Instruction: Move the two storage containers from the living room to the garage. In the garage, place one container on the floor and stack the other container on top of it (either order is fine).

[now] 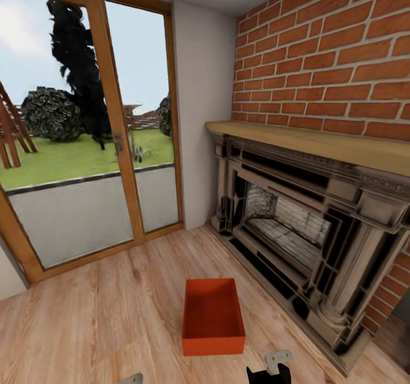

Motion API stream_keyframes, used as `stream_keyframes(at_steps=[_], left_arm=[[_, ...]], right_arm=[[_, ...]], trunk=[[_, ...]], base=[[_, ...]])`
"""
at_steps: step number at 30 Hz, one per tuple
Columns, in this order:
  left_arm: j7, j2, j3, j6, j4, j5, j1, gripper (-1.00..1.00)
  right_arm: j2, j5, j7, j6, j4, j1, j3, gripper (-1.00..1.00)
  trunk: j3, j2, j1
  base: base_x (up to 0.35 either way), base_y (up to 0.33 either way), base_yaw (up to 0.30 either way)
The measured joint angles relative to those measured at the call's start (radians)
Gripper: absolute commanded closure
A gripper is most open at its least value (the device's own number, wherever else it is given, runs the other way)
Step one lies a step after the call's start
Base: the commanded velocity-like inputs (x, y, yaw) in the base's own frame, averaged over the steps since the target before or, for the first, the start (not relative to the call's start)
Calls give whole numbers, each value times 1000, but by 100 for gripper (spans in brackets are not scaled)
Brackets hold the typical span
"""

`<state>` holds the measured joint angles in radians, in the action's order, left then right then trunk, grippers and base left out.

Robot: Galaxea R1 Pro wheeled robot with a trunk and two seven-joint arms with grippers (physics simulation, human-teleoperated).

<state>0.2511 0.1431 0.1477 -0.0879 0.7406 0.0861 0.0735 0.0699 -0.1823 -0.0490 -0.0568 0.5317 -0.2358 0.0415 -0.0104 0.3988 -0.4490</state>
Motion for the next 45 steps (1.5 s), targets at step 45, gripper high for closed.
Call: stream_keyframes(at_steps=[45], left_arm=[[0, 0, -1, -1, 0, 0, 0, -100]], right_arm=[[0, 0, 0, 0, 0, 0, 0, -100]], trunk=[[0, 0, -1]], base=[[291, -51, 0]])
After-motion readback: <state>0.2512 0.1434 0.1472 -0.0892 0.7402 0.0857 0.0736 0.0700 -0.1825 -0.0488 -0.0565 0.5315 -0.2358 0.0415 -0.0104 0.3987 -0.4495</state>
